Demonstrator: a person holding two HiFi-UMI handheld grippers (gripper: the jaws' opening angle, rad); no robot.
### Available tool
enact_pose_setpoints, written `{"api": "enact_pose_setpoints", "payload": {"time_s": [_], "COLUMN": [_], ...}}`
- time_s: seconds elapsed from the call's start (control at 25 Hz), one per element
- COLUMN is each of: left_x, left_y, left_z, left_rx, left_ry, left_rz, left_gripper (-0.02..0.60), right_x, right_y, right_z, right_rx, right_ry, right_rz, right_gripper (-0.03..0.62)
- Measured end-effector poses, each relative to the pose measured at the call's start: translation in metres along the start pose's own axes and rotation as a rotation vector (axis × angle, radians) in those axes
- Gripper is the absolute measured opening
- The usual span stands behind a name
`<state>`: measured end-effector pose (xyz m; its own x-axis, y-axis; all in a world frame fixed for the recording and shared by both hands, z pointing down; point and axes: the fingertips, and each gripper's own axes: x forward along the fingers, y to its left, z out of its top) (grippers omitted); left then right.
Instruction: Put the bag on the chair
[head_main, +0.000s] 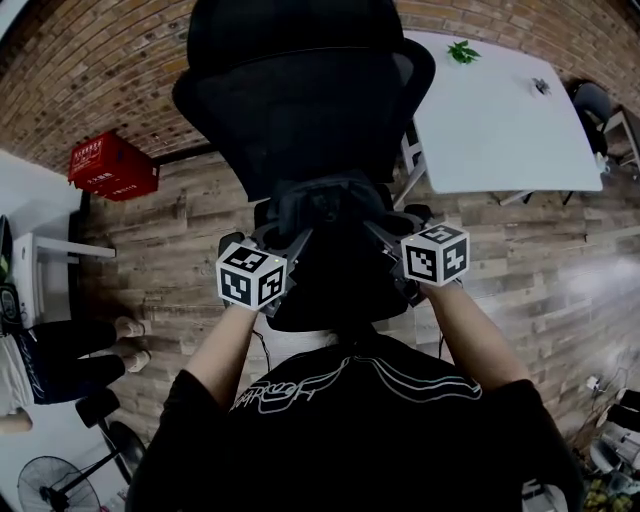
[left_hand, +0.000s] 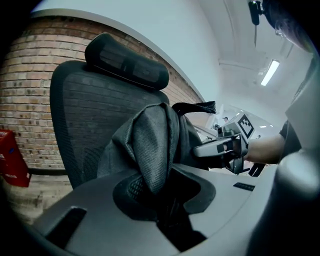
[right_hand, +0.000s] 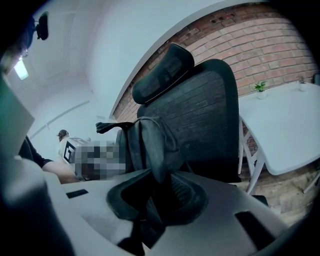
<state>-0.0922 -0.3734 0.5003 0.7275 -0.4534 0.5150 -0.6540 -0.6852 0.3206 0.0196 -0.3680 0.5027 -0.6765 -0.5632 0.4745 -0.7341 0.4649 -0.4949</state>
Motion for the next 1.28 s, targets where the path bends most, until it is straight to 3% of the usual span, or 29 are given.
{"api": "enact_pose_setpoints", "payload": {"time_s": [0.4, 0.8, 1.28], "left_x": [0.043, 0.072, 0.085], "left_y": [0.039, 0.069, 0.089], "left_z": [-0.005, -0.029, -0.039], "left_rx": [-0.011, 0.030, -0.011], "left_ry": [0.024, 0.028, 0.020], "left_rz": [0.042, 0.041, 0.056], "left_gripper": [0.092, 0.101, 0.121], "right_x": [0.040, 0.074, 0.093], "right_y": [-0.044, -0.074, -0.086], "right_z": [0.001, -0.020, -0.024], "right_rx": [0.009, -0.003, 0.020], "right_ry": [0.075, 0.157, 0.142], "right_rz": [0.012, -0.012, -0.018], "right_gripper": [0.061, 0.069, 0.080]}}
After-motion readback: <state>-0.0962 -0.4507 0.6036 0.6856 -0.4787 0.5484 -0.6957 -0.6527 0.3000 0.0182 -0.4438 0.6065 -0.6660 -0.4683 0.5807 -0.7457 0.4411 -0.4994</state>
